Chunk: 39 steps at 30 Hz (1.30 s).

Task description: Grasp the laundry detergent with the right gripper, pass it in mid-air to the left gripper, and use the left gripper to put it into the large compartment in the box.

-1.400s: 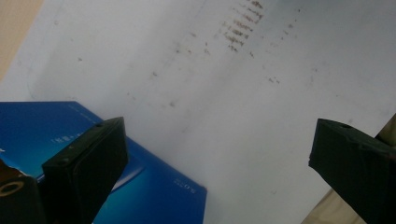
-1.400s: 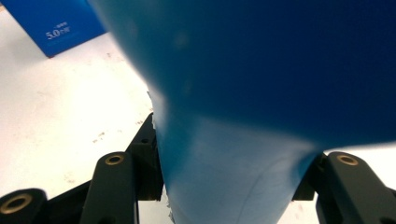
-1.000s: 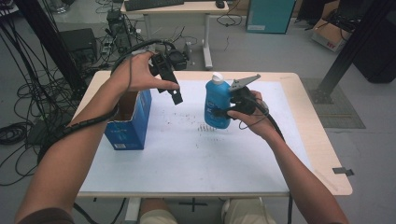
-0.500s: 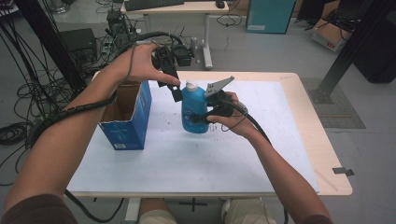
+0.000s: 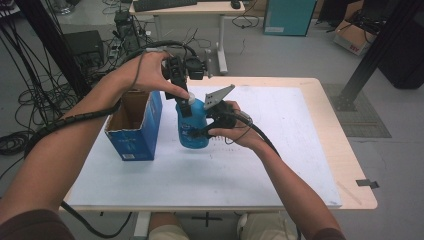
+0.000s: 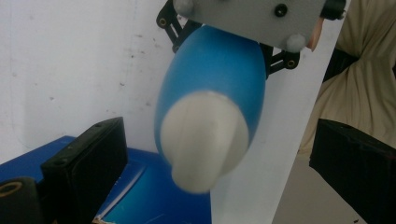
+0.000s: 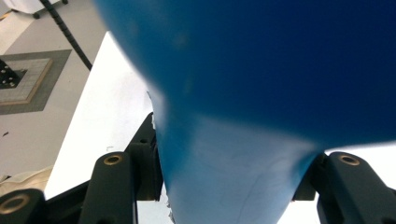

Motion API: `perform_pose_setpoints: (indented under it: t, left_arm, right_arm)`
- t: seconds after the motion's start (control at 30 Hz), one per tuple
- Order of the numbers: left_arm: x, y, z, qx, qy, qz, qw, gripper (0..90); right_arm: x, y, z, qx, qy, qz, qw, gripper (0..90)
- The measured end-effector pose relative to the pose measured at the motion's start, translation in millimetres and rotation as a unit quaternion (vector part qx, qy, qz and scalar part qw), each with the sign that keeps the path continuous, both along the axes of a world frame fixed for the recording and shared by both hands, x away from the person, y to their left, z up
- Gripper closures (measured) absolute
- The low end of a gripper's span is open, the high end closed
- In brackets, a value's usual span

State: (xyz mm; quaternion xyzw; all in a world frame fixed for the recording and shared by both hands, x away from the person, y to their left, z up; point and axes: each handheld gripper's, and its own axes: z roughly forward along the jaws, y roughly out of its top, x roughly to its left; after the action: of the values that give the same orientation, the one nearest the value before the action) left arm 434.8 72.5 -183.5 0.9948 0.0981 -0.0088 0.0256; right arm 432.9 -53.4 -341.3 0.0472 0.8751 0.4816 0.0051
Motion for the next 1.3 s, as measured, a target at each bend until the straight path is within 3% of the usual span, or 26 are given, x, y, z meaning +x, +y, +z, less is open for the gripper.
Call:
perform_pose_setpoints:
  t: [0.17, 0.2, 0.73, 0.8, 1.03, 1.3]
  left_arm:
    - [-2.6, -1.5, -5.3, -0.002, 0.006, -0.001, 1.0000, 4.5]
    - [-3.3, -1.8, -6.6, -0.002, 0.006, -0.003, 1.0000, 4.6]
    - [-9.3, -8.2, -13.7, 0.002, 0.011, -0.014, 0.9998, 4.6]
    - [-8.7, -8.8, -13.2, 0.016, 0.011, -0.020, 0.9996, 4.5]
    - [-9.6, -9.6, -14.8, 0.024, 0.012, -0.020, 0.9994, 4.6]
    - [-10.4, -13.8, -15.9, 0.034, 0.013, -0.035, 0.9987, 4.7]
  right_arm:
    - [-3.0, 4.4, 4.0, 0.001, -0.007, 0.013, 0.9999, 43.4]
    - [-1.3, 3.9, 4.4, -0.002, -0.019, 0.024, 0.9995, 43.4]
    - [-7.6, 3.4, 11.6, -0.002, -0.031, 0.031, 0.9991, 43.3]
    - [-7.9, 3.6, 12.4, 0.000, -0.030, 0.031, 0.9990, 43.3]
    - [-7.7, 1.8, 14.5, 0.004, -0.040, 0.034, 0.9986, 43.3]
    - [-10.7, 1.5, 15.7, 0.003, -0.027, 0.036, 0.9990, 43.3]
